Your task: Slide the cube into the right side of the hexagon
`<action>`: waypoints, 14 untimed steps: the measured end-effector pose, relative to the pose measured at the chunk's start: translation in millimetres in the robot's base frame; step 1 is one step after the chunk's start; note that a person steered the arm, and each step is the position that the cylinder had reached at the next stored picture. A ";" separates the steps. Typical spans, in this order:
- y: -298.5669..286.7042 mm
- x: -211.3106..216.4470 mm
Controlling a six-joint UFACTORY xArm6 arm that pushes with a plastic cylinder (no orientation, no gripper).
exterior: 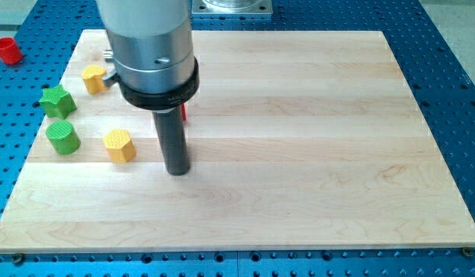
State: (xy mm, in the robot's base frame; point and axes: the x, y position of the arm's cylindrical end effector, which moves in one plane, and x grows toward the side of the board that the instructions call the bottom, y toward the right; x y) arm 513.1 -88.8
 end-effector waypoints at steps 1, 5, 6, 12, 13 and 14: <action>-17.7 -7.9; -11.3 71.6; 19.9 105.3; 205.1 27.4; 211.9 17.8; 188.0 12.5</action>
State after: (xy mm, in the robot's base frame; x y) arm 525.6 99.3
